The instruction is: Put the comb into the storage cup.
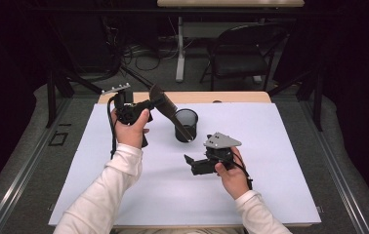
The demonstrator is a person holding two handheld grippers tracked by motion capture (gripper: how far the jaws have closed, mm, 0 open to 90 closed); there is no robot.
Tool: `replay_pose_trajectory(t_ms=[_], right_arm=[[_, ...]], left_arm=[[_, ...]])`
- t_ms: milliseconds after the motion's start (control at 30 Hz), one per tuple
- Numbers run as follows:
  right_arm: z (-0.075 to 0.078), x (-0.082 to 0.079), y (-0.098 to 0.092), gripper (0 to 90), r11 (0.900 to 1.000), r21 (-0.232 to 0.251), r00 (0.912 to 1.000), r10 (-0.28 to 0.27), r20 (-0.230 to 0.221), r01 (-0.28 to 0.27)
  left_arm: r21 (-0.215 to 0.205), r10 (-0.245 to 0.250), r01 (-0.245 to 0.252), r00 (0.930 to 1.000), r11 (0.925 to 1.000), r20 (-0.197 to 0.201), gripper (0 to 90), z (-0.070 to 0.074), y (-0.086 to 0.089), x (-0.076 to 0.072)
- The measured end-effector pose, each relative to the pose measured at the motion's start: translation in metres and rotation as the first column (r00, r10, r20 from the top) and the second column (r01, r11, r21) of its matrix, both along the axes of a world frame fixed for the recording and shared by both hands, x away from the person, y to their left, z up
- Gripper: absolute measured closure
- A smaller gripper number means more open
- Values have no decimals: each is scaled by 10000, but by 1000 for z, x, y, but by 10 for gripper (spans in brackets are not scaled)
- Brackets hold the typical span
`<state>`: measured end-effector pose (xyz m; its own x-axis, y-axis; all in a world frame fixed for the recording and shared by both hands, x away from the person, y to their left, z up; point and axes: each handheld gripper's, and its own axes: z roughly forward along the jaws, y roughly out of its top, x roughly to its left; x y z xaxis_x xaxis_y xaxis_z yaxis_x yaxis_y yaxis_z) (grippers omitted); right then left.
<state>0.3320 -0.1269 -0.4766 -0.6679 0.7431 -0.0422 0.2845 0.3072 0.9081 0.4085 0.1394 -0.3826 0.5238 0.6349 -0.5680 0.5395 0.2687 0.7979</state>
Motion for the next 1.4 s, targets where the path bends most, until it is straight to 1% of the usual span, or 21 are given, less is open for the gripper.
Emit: replay_pose_trajectory(t_ms=[67, 267, 367, 433, 533, 700, 933, 1167, 1333, 1400], right_arm=[[0, 0, 0, 0, 10000, -24, 10000, -3, -4, 3], [1, 1, -1, 0, 10000, 16, 10000, -31, 53, 31], [1, 1, -2, 0, 9999, -7, 9999, -116, 66, 116], [1, 1, -3, 0, 9999, 53, 9999, -112, 33, 111], [1, 1, -3, 0, 9999, 50, 9999, -149, 33, 149], [2, 1, -3, 0, 9999, 46, 9999, -131, 41, 131], [2, 2, -5, 0, 9998, 79, 9999, -162, 45, 162], [2, 2, -5, 0, 9999, 15, 9999, -162, 34, 162], [2, 2, -5, 0, 9998, 30, 9998, -192, 31, 192], [2, 2, -6, 0, 9998, 19, 9998, -192, 41, 192]], left_arm=[[-34, 93, -93, 9999, 10000, 41, 840, 1, 0, 1], [141, 341, -344, 9992, 9993, 210, 840, 4, 0, 4], [163, 502, -506, 9983, 9986, 288, 840, 6, -1, 6], [217, 559, -565, 9981, 9982, 272, 840, 7, -1, 8], [196, 724, -730, 9969, 9971, 302, 840, 9, -1, 11], [274, 1002, -1013, 9942, 9945, 395, 840, 11, 0, 16], [378, 1300, -1314, 9908, 9906, 362, 840, 11, 2, 23], [256, 1642, -1649, 9860, 9860, 273, 840, 9, 5, 31], [316, 1803, -1809, 9834, 9830, 205, 840, 7, 6, 36], [256, 1885, -1889, 9819, 9817, 178, 840, 6, 6, 38]])
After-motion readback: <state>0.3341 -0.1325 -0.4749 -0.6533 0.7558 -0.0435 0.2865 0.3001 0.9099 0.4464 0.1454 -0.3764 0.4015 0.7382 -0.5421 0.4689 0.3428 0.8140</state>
